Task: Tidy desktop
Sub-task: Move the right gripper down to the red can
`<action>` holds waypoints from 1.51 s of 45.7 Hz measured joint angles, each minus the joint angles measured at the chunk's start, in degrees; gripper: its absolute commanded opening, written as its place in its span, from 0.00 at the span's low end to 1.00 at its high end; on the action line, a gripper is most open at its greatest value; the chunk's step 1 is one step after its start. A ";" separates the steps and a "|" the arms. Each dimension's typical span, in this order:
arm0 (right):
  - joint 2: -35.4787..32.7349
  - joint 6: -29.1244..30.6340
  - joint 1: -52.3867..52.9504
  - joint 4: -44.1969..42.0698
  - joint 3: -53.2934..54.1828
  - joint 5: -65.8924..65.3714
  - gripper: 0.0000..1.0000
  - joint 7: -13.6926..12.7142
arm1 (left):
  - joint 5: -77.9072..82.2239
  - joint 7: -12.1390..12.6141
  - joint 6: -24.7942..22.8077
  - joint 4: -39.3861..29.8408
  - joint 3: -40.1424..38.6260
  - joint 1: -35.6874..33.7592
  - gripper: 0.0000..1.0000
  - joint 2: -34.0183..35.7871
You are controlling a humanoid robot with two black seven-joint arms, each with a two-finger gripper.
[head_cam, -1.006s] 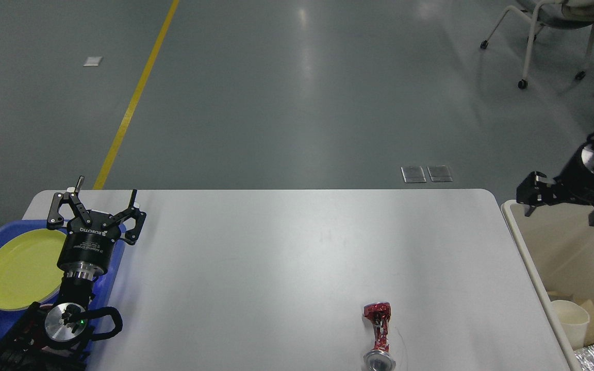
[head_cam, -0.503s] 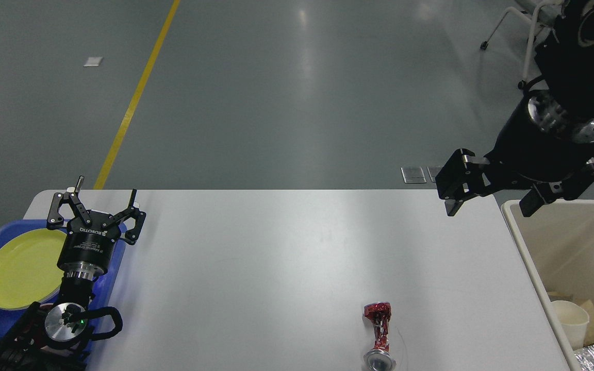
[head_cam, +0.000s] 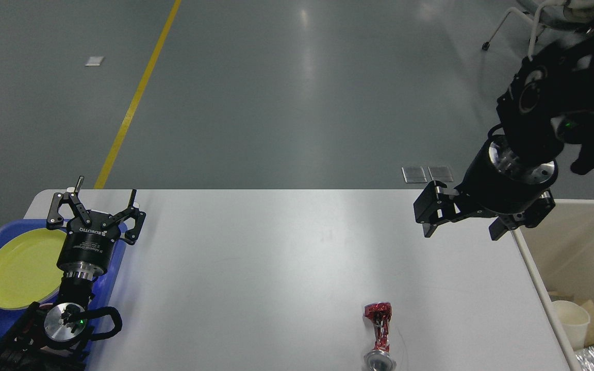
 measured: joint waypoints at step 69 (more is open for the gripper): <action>13.36 -38.50 -59.41 -25.78 15.99 -0.26 0.87 -0.10 | 0.01 0.00 0.02 0.00 0.00 0.00 0.96 -0.02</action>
